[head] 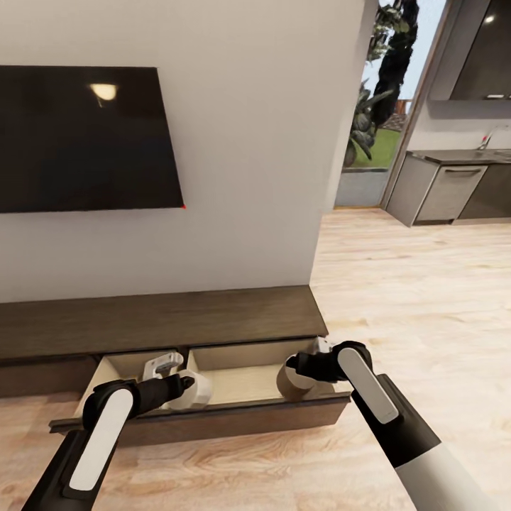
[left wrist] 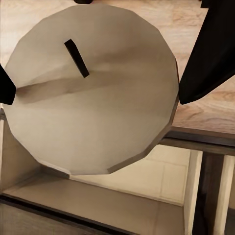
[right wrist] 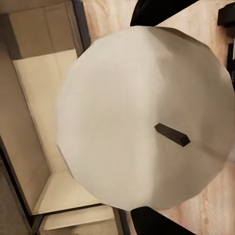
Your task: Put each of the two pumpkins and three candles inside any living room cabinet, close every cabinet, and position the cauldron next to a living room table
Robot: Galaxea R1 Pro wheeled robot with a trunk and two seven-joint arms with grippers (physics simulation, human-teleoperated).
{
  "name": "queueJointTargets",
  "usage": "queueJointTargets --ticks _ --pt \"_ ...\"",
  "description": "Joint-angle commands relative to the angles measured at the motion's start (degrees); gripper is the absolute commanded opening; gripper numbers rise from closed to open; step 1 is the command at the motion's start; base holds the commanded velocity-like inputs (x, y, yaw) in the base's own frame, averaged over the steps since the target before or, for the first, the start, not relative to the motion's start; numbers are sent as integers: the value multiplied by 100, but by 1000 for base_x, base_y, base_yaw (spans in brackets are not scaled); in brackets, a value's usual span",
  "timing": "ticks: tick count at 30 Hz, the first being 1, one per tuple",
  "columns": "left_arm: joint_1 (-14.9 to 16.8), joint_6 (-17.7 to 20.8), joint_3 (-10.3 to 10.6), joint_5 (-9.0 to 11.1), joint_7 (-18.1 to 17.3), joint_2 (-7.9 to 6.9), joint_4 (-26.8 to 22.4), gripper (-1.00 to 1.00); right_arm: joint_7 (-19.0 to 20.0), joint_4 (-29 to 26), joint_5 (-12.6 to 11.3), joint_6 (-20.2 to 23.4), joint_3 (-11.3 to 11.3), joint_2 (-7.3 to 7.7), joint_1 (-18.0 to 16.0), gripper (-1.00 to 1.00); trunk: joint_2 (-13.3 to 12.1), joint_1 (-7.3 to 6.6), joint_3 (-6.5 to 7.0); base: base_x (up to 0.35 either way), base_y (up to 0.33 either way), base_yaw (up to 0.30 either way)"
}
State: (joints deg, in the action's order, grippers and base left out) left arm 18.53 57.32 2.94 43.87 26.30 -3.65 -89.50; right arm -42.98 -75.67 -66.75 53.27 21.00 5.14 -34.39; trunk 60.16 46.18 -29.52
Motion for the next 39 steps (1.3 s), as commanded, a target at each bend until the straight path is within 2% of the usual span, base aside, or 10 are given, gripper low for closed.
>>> queueJointTargets --ticks 1,4,10,12,15,20,22,28,32,39 --pt "5 8 11 60 59 -1 -6 -100 -55 -13 -57 -10 17 5 -6 -100 4 1 -6 58 0 0" --pt "3 5 20 60 59 19 -6 -100 -45 -48 -57 -156 58 -12 -6 -100 4 1 -6 20 0 0" --pt "7 -11 107 30 73 49 0 -100 -36 -81 35 -534 612 -166 -6 -100 4 1 -6 2 0 0" --pt "31 -21 150 -3 177 58 18 -100 -35 -73 177 -606 709 -259 -6 -100 4 1 -6 0 0 0" --pt "73 -32 182 -13 611 132 7 -100 -35 -33 448 -640 753 -422 -6 -100 4 1 -6 0 0 0" --pt "102 -42 279 -29 1078 452 9 -100 -35 37 958 -658 772 -671 -6 -100 4 1 -6 0 0 0" --pt "108 -48 402 -36 1197 523 -1 -100 -35 42 1044 -659 773 -695 -6 -100 4 1 -6 0 0 0" --pt "207 -58 593 -37 1332 564 -6 -100 -31 52 1091 -660 769 -706 -6 -100 4 1 -6 0 0 0" --pt "355 -64 706 -44 1359 710 -12 -100 -30 53 1094 -660 772 -707 -6 -100 4 1 -6 0 0 0" --pt "395 -111 852 -45 1371 756 -9 -100 -27 60 1094 -660 771 -707 -6 -100 4 1 -6 0 0 0"
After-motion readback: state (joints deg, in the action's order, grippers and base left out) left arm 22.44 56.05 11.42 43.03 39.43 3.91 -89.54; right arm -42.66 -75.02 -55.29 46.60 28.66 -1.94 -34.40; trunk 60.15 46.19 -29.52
